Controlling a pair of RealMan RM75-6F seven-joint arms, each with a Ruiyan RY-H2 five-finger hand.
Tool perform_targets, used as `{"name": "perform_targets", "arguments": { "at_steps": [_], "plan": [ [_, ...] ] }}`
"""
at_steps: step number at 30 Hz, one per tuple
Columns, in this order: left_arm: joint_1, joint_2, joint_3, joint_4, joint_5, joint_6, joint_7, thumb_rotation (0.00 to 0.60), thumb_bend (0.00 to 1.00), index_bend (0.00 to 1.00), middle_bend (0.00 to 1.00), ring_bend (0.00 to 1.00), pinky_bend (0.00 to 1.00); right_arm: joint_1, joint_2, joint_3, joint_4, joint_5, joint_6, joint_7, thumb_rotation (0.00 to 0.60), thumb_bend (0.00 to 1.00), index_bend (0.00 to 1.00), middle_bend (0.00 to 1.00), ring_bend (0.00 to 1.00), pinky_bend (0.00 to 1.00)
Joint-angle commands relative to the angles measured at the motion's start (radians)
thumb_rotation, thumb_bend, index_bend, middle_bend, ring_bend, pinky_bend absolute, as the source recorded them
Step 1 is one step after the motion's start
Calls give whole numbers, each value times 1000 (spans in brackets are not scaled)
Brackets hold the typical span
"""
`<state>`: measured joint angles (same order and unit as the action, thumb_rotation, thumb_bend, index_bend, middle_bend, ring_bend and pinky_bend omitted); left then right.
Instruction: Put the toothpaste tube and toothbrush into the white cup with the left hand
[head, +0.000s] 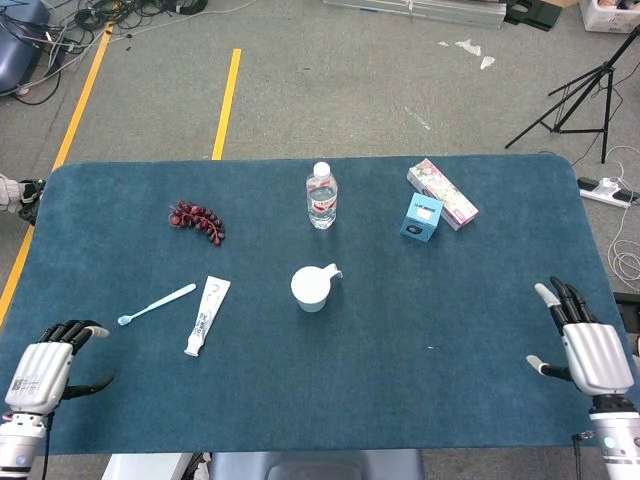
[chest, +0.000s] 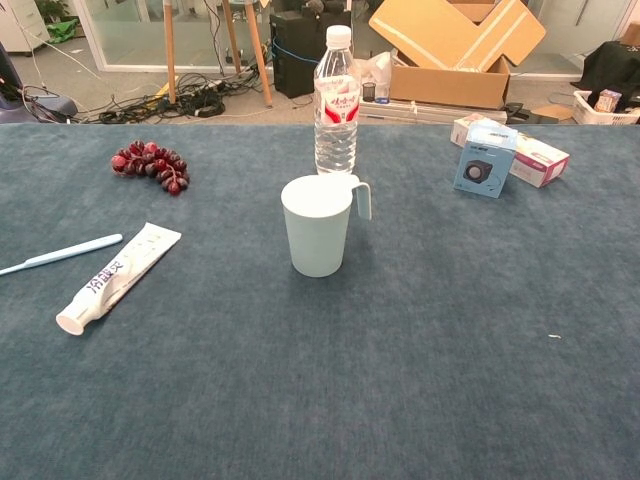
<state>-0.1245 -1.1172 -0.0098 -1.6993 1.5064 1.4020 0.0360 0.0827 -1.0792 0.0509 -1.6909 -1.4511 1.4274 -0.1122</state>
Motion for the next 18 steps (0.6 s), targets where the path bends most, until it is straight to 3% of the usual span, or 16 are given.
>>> {"name": "perform_targets", "arguments": {
  "at_steps": [1,6,9,18],
  "plan": [
    [-32,10,-4,-52,1,-46,-29,600,0,151,125,40,5,-8,6,1,-7,-6,16,4,600,0,34,9,0,431],
    [-103,57,-17,-149,-38,-180,-117,600,0,19,10,0,0,-16,12,3,-9,-13,35,16,600,0,36,13,0,430],
    [-153,66,-42,-181,-76,-256,-171,600,0,0,0,0,0,-16,13,5,-8,-10,33,20,600,0,39,14,0,427],
    [-257,-19,-99,-178,-187,-344,-45,600,0,0,0,0,0,-18,18,8,-7,-6,34,28,600,0,39,15,0,423]
  ]
}}
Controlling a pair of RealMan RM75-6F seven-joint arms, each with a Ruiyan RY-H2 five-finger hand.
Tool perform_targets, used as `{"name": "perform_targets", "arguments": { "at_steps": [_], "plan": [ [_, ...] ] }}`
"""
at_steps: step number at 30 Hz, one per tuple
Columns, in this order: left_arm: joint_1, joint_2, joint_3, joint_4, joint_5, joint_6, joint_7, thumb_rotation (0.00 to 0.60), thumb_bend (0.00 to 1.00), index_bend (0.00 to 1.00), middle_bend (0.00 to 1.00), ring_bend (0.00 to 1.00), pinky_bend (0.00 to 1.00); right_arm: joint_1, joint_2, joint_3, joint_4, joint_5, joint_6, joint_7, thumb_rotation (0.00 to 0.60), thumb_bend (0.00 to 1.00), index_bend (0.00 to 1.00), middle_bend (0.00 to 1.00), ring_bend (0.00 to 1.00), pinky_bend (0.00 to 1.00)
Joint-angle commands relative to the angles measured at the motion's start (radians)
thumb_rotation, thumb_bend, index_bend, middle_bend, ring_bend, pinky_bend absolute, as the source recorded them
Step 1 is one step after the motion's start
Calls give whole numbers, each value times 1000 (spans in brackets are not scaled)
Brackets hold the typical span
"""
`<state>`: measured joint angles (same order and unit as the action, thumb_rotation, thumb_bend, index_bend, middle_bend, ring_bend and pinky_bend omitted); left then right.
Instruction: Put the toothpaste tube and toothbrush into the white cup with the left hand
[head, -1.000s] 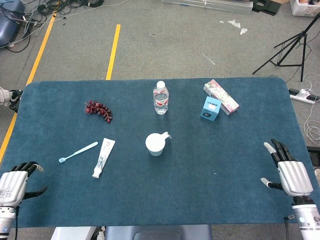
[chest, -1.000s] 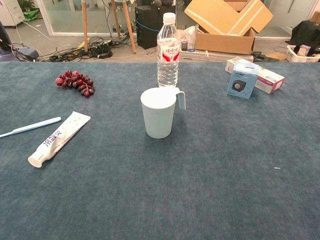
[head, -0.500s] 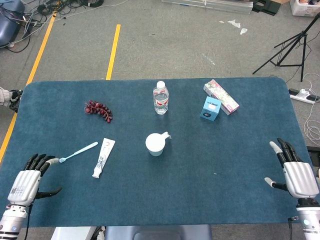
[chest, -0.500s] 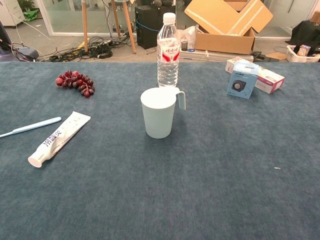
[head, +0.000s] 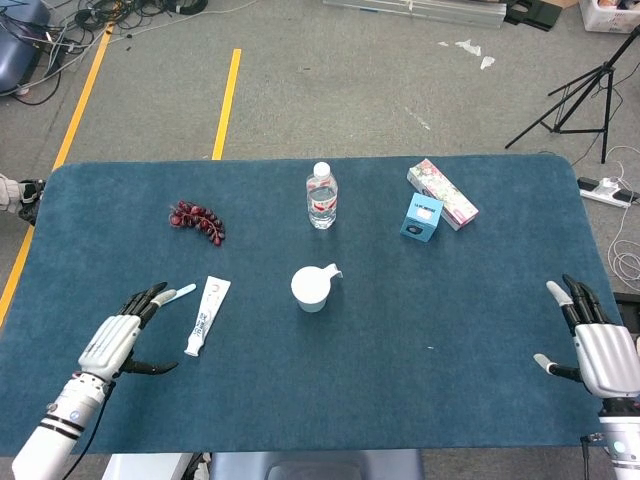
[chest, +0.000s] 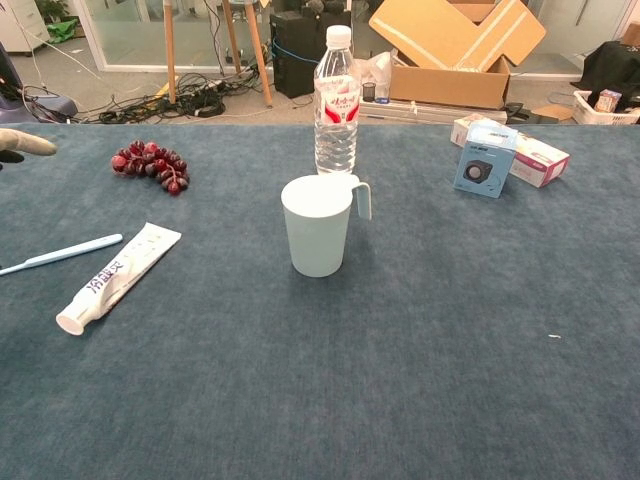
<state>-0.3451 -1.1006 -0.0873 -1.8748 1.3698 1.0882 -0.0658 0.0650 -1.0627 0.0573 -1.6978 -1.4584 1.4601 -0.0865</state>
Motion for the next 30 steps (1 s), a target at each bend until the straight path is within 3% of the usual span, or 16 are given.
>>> {"name": "perform_targets", "arguments": {
  "at_steps": [1,8,19,30],
  "plan": [
    [-45,-44,-26,-3,-68,-40,70,600,0,0,0,0,0,-1,2,2,0,2,1,3,600,0,39,15,0,423],
    [-111,-111,-41,10,-184,-101,163,600,0,0,0,0,0,-2,6,2,0,1,1,11,600,0,39,16,0,423],
    [-185,-235,-25,83,-313,-133,314,600,0,0,0,0,0,-5,17,5,0,4,1,30,600,0,39,17,0,423],
    [-231,-276,-27,104,-403,-135,377,600,0,0,0,0,0,-1,18,4,2,8,-11,34,600,0,44,24,0,423]
  ]
}}
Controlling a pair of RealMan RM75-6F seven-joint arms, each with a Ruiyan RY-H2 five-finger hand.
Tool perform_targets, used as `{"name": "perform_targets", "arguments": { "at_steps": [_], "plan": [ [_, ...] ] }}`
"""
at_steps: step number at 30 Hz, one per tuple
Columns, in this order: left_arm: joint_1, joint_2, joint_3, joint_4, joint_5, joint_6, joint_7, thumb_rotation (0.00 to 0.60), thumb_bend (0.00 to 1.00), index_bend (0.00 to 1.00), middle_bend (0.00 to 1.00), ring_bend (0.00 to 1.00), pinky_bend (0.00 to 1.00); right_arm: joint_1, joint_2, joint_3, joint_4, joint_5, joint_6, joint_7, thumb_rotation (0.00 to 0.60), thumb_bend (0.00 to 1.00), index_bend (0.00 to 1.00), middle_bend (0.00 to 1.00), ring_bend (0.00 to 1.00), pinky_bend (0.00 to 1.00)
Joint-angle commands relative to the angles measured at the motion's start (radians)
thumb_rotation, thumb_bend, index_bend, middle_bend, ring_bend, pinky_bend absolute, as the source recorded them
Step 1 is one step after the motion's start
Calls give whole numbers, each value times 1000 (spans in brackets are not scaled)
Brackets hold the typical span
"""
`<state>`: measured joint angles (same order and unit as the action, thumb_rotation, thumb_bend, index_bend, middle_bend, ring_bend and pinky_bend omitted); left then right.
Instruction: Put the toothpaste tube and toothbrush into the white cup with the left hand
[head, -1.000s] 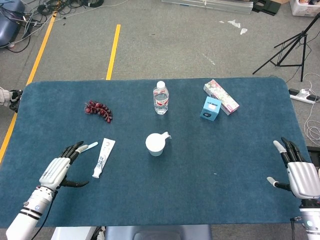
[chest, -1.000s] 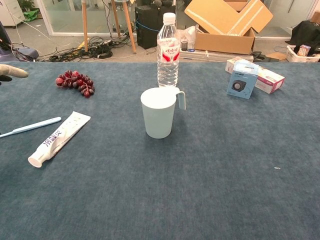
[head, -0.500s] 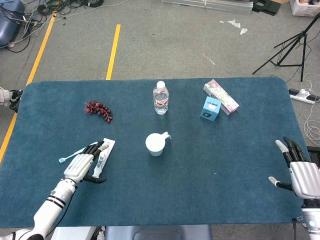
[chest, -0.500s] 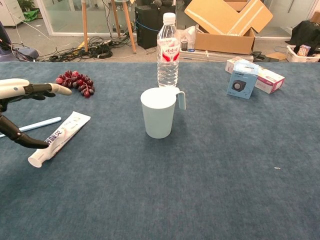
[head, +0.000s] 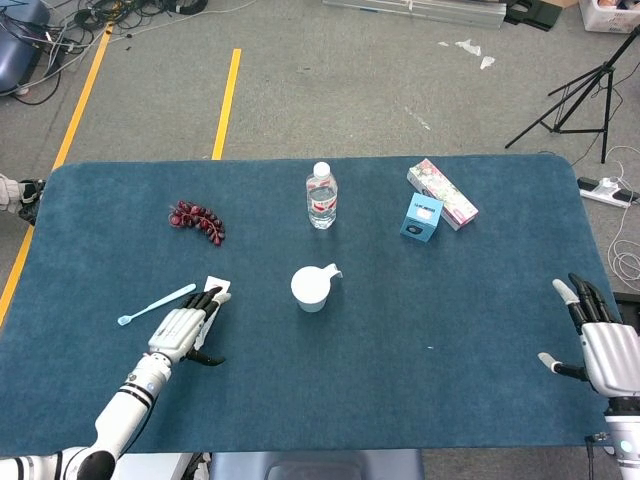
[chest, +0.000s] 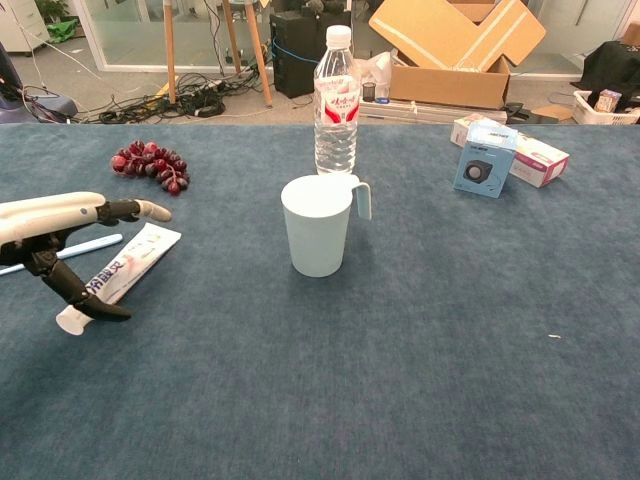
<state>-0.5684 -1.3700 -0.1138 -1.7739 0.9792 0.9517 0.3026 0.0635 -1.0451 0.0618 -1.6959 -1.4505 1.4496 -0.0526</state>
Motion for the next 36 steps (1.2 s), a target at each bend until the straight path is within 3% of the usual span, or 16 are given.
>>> {"name": "perform_targets", "arguments": {
  "at_steps": [1,18,36],
  "plan": [
    [-13,-11,-1,8,-21,2,16,600,0,0,0,0,0,0,0,-1,-1,-1,-1,0,600,0,44,24,0,423],
    [-64,-97,15,154,-122,-13,70,600,0,0,0,0,0,0,5,-2,-8,4,-7,-2,600,0,44,25,0,423],
    [-51,-120,63,208,-64,103,196,600,0,0,0,0,0,2,3,-2,-9,6,-12,-10,600,0,44,33,0,423]
  ]
}}
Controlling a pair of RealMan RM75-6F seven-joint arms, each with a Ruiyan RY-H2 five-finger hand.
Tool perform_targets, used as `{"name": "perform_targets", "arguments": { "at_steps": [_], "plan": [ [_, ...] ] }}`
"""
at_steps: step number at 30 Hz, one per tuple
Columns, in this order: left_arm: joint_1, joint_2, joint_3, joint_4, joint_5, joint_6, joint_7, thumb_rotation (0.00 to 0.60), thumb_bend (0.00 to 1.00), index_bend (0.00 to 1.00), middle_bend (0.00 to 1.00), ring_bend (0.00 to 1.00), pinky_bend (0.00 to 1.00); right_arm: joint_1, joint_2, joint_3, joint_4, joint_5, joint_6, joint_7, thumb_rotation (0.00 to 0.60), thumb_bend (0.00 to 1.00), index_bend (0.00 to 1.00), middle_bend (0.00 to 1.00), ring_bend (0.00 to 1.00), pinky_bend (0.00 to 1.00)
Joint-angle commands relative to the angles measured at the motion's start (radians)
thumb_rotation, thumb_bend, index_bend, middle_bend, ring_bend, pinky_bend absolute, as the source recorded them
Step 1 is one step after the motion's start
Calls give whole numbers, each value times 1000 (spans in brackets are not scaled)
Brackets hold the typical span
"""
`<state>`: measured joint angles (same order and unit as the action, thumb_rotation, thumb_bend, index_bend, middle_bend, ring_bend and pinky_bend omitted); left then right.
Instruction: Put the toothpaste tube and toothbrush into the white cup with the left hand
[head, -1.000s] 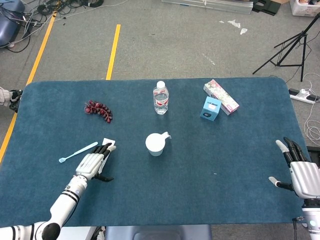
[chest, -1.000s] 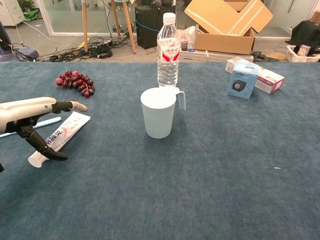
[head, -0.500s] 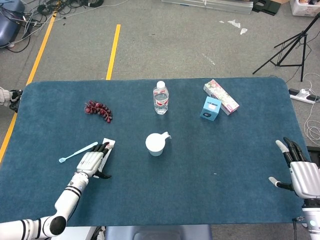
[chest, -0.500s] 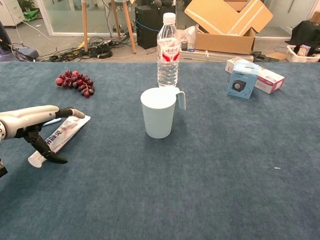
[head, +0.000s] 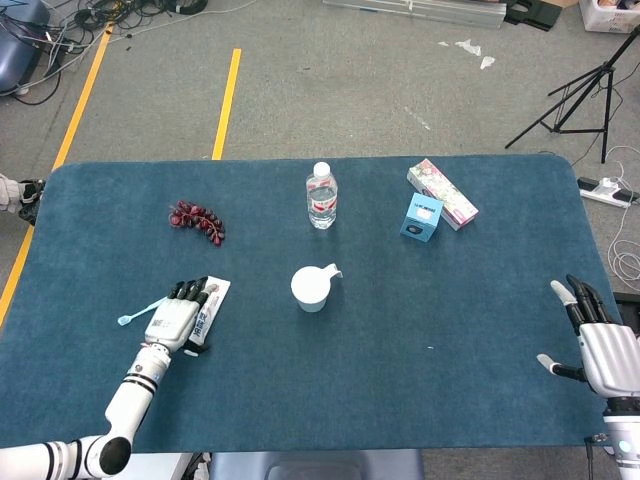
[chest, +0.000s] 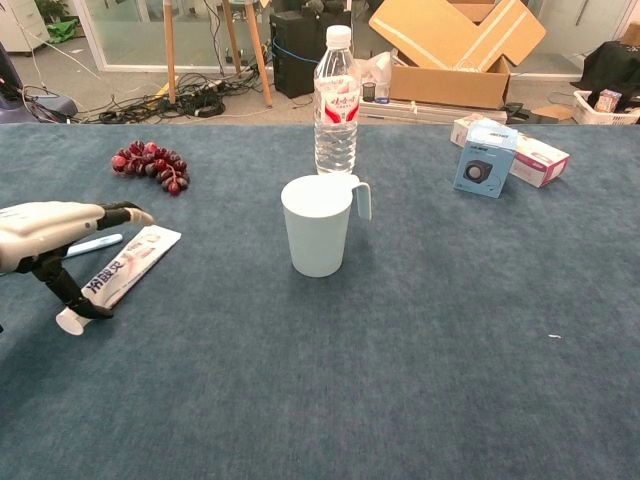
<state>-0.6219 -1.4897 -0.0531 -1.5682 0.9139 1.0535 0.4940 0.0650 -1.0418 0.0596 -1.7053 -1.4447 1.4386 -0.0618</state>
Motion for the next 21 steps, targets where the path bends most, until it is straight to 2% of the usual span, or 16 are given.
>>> {"name": "perform_targets", "arguments": {
  "at_steps": [1,8,21],
  "plan": [
    [3,0,3,3,2,1,6,600,0,0,0,0,0,0,0,0,0,0,-1,-1,600,0,44,33,0,423],
    [8,2,8,15,8,4,20,600,0,0,0,0,0,0,0,0,-1,2,-1,-2,600,0,44,33,0,423],
    [21,-19,16,114,52,38,75,600,0,0,0,0,0,1,-1,0,-2,4,-3,-4,600,0,44,33,0,423]
  ]
}}
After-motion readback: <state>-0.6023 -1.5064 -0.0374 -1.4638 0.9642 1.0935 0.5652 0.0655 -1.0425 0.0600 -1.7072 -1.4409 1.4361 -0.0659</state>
